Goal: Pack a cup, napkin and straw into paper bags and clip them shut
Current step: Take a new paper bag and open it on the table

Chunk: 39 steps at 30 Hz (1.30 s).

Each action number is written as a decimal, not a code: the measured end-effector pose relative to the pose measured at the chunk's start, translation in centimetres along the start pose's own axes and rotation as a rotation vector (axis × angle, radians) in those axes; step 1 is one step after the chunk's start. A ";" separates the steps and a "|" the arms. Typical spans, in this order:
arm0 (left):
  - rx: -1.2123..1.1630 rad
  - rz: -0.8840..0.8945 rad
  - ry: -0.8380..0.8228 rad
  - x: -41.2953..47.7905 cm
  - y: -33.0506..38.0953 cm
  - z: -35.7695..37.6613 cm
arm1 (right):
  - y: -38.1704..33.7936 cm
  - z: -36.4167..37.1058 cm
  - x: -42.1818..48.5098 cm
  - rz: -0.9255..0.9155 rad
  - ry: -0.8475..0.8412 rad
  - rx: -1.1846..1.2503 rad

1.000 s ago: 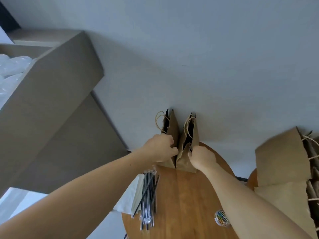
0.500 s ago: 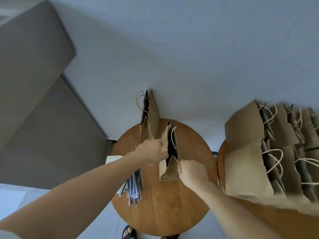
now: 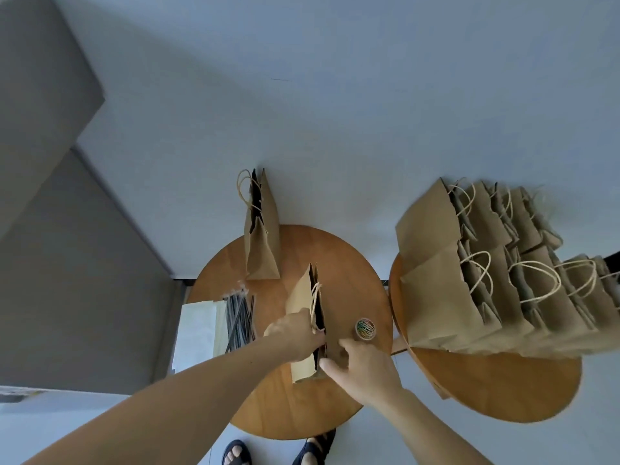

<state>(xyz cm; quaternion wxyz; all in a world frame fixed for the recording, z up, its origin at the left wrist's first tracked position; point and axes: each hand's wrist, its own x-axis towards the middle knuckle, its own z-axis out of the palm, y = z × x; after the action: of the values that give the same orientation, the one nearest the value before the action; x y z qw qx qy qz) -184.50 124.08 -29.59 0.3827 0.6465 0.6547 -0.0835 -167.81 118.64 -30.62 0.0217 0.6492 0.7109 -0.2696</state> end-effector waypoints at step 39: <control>-0.090 -0.127 -0.268 1.9 -4.6 -3.5 | 2.7 -5.6 7.4 0.220 -0.565 0.363</control>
<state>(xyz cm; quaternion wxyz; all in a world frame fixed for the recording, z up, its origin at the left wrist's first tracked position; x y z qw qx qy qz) -189.84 127.03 -30.08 0.4892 0.5688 0.6407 -0.1635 -164.65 127.77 -29.62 0.1306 0.6149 0.5433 -0.5565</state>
